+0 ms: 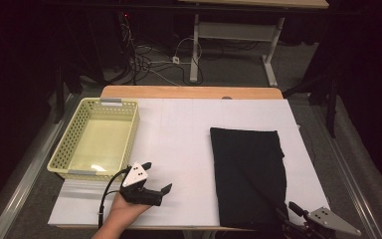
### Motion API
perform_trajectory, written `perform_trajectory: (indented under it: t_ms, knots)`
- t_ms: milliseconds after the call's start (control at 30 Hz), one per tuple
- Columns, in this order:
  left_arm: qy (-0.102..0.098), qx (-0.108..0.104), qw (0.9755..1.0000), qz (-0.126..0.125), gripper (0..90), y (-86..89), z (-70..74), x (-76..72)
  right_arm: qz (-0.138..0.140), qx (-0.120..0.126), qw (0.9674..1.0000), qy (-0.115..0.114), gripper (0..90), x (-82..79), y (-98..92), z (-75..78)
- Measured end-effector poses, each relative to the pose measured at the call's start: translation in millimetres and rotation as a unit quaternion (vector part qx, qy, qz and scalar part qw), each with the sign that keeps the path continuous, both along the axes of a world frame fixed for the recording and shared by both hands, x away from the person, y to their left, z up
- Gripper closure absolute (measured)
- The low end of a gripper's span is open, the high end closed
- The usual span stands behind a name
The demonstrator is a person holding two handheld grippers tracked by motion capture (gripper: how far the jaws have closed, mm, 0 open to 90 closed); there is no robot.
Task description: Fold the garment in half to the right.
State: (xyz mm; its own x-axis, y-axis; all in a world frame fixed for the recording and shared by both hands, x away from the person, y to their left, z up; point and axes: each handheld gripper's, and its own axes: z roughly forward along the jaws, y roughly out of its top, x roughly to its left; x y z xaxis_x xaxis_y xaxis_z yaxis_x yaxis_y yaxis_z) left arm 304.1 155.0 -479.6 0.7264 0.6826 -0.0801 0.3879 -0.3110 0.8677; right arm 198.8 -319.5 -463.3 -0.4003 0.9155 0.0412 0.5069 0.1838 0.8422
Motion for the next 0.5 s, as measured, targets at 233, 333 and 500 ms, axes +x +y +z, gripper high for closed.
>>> perform_trajectory:
  t_ms: [233,333,500]
  knots:
    - [-0.001,-0.009,0.999,-0.045,0.0,-36.3,11.1,-10.3,0.007,0.011,0.9997,-0.019,45.3,-1.4,2.1,5.9]
    - [0.004,-0.008,0.9979,-0.064,0.0,-58.7,15.2,-13.2,0.01,0.009,0.9998,-0.016,45.3,-0.1,2.8,5.1]
    - [0.01,0.005,0.9948,-0.101,0.0,-95.1,19.4,-14.2,0.016,0.013,0.9996,-0.017,46.3,-0.5,3.8,4.8]
